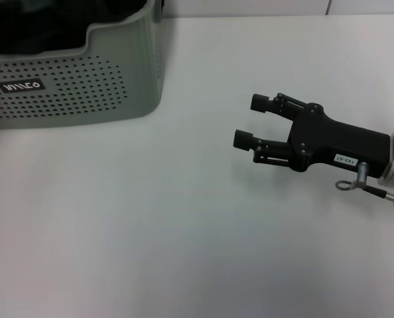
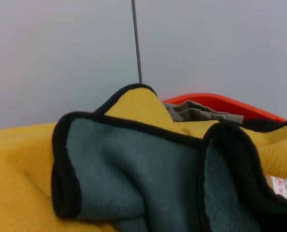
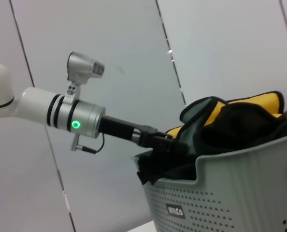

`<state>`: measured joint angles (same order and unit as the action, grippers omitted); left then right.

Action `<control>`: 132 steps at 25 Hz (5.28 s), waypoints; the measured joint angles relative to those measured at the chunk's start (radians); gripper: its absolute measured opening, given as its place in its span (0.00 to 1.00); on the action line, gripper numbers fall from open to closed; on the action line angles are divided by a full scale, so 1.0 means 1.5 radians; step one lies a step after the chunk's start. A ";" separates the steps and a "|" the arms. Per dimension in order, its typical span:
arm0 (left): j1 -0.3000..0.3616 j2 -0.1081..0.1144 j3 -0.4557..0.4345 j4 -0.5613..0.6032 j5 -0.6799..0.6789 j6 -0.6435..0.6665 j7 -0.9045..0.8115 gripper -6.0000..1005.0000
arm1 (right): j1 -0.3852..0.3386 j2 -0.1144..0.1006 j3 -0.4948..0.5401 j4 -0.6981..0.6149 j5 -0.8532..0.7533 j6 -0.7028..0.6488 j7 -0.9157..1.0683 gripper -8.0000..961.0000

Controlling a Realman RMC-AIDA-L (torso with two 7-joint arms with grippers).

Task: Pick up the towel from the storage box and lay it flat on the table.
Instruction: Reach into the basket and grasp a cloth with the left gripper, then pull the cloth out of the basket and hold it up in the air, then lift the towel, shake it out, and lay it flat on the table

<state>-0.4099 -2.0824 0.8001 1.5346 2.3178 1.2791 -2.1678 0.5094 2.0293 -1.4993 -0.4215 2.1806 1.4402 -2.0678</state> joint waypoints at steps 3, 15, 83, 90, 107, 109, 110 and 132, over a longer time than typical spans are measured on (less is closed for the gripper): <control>-0.005 0.000 -0.005 -0.013 -0.001 0.000 0.002 0.49 | -0.001 0.000 -0.001 0.005 0.009 0.002 -0.005 0.92; 0.006 -0.003 -0.024 -0.022 -0.056 -0.018 0.008 0.11 | -0.019 0.000 0.001 0.008 0.027 0.012 -0.023 0.92; 0.039 0.046 -0.065 -0.164 -0.555 0.380 0.085 0.03 | 0.126 0.000 -0.256 -0.244 0.170 -0.557 -0.616 0.63; 0.043 0.043 -0.063 -0.167 -0.557 0.380 0.086 0.04 | 0.144 0.000 -0.258 -0.222 0.199 -0.555 -0.616 0.50; 0.046 0.046 -0.052 -0.179 -0.546 0.400 0.105 0.04 | 0.121 0.000 -0.280 -0.200 0.314 -0.482 -0.602 0.03; 0.050 0.051 -0.052 -0.180 -0.544 0.417 0.115 0.04 | 0.103 0.000 -0.277 -0.200 0.330 -0.436 -0.573 0.03; 0.054 0.053 -0.054 -0.180 -0.545 0.429 0.119 0.04 | 0.096 0.000 -0.275 -0.200 0.333 -0.415 -0.557 0.02; 0.075 0.144 -0.043 -0.144 -0.638 0.503 0.111 0.05 | -0.189 -0.009 -0.043 -0.561 0.172 -0.044 -0.044 0.02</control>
<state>-0.2972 -1.8668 0.7359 1.3188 1.3607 2.0334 -2.0018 0.2252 2.0154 -1.5645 -1.2637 2.4389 1.3745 -2.1334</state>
